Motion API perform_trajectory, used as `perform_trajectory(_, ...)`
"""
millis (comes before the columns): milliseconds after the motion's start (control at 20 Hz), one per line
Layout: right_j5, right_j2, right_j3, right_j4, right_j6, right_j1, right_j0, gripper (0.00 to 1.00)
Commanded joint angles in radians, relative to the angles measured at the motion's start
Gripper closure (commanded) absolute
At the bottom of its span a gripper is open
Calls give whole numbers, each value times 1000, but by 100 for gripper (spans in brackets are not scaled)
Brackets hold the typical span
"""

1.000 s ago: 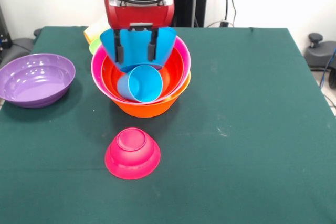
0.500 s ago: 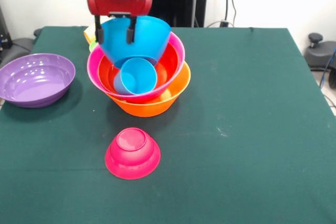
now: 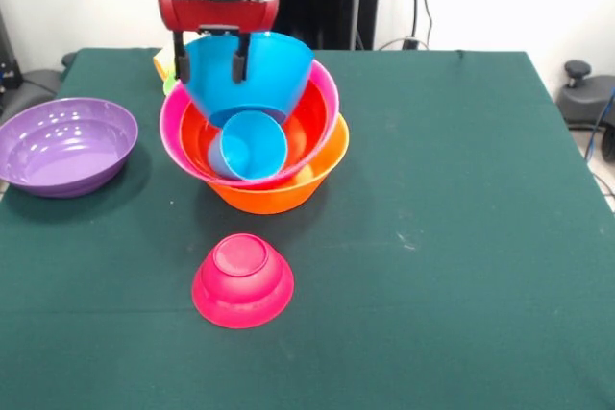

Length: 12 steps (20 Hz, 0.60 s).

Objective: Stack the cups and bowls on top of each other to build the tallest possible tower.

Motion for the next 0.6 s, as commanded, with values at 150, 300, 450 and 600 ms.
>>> perform_trajectory(150, 110, -36, -101, -19, -151, 74, 111, 0)
perform_trajectory(300, 142, -35, -115, -1, -155, 48, 130, 0)
perform_trajectory(450, 187, -28, -141, 18, -167, 13, 144, 0)
perform_trajectory(600, 234, -30, -232, 6, -189, 45, 174, 0)
